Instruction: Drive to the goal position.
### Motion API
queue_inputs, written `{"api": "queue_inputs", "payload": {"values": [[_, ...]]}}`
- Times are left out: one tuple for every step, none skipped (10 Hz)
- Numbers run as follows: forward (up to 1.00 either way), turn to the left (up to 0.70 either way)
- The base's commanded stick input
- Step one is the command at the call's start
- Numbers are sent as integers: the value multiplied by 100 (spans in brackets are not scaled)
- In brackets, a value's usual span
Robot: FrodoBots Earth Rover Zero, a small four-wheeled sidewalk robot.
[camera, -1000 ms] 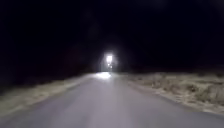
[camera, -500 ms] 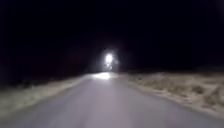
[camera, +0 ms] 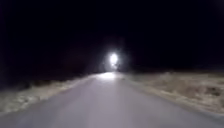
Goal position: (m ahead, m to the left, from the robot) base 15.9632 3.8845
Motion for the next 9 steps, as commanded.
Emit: {"api": "queue_inputs", "payload": {"values": [[85,0],[85,0],[85,0],[85,0],[85,0],[85,0],[85,0],[85,0],[85,0]]}}
